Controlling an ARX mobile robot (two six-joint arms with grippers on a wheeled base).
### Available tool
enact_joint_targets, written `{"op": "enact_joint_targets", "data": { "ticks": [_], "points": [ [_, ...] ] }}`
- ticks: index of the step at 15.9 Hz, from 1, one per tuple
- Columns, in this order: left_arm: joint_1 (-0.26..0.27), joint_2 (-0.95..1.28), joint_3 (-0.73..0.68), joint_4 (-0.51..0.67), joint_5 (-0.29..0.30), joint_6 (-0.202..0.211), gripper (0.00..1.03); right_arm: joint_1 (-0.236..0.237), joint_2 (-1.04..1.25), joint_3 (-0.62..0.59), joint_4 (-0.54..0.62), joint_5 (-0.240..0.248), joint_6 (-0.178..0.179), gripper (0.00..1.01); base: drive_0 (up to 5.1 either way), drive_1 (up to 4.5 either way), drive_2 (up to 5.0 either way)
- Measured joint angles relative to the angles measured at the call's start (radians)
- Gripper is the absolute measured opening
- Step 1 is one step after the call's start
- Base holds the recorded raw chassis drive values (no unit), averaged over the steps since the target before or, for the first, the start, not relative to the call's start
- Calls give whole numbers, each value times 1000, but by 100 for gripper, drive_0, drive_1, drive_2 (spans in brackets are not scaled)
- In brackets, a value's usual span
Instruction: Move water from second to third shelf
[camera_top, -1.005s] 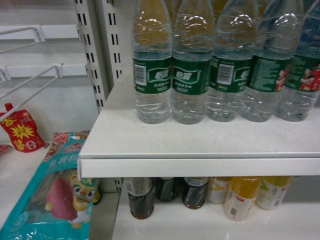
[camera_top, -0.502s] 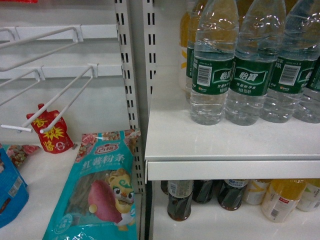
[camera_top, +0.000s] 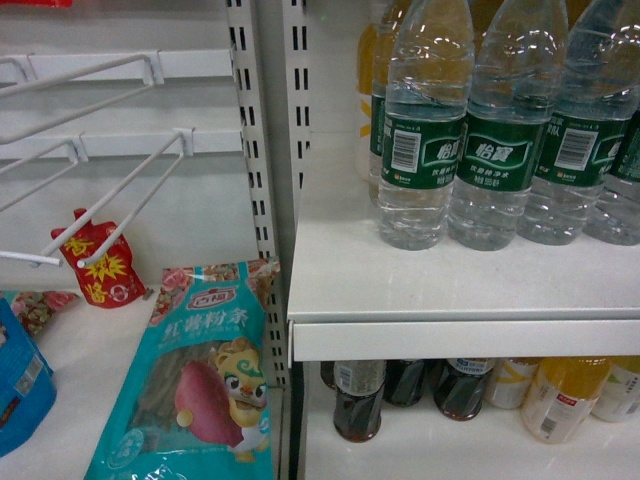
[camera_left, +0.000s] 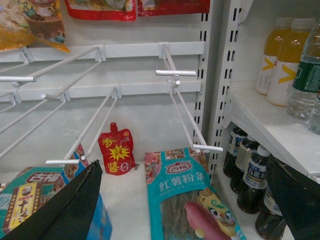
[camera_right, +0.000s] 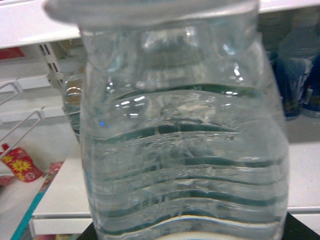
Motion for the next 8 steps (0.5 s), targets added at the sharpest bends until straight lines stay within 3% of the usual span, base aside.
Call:
{"op": "enact_joint_targets", "data": {
  "ticks": [1, 2, 8],
  "points": [
    [0, 0, 0, 0, 0, 0, 98, -15, 12, 9, 6, -58, 0, 43, 0, 0, 0],
    [0, 0, 0, 0, 0, 0, 98, -15, 57, 31, 37, -79, 0, 43, 0, 0, 0],
    [0, 0, 0, 0, 0, 0, 98, 27, 392, 56, 243, -49, -35, 43, 0, 0, 0]
  ]
}}
